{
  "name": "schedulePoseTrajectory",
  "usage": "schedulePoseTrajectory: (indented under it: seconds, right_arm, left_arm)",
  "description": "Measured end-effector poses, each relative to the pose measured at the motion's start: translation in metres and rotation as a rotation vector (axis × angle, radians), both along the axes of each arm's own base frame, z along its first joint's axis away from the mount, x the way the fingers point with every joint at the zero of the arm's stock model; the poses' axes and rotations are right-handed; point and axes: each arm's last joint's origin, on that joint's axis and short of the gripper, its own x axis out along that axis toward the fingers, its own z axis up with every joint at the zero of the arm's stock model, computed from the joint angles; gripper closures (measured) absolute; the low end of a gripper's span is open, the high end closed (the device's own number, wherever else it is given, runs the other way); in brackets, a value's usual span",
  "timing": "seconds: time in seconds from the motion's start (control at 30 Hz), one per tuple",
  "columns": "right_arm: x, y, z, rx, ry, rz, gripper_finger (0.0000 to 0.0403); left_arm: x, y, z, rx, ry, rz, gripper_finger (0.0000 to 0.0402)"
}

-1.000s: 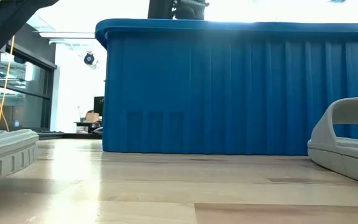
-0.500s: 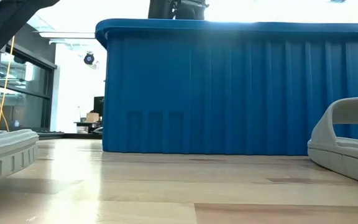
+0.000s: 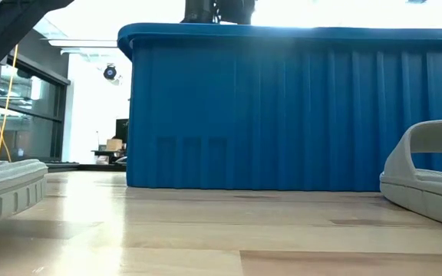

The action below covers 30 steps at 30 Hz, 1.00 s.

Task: Pick and place slides into bin
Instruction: Put the black slides into the blue bin

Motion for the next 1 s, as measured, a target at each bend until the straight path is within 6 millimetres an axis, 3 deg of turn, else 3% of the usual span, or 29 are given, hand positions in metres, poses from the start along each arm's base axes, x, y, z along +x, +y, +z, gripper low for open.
schedulePoseTrajectory:
  seconds: [0.13, 0.33, 0.53, 0.8, 1.0]
  right_arm:
    - [0.000, 0.000, -0.001, 0.001, 0.009, 0.001, 0.0164]
    - [0.000, 0.000, -0.002, 0.004, 0.021, 0.004, 0.0164]
    - [-0.001, 0.000, -0.004, 0.012, 0.041, 0.004, 0.0164]
    - [-0.001, 0.000, -0.005, 0.012, 0.048, 0.003, 0.0164]
    - [-0.001, 0.000, -0.005, 0.012, 0.048, 0.003, 0.0164]
  left_arm:
    - [0.000, 0.001, 0.007, 0.050, 0.004, -0.106, 0.0128]
    - [0.003, 0.003, 0.008, 0.096, 0.048, -0.411, 0.0153]
    - [0.008, 0.005, 0.008, 0.129, 0.023, -0.539, 0.0164]
    - [0.017, 0.008, -0.010, 0.158, 0.027, -0.734, 0.0165]
    - [0.015, 0.008, -0.031, 0.136, 0.089, -0.764, 0.0165]
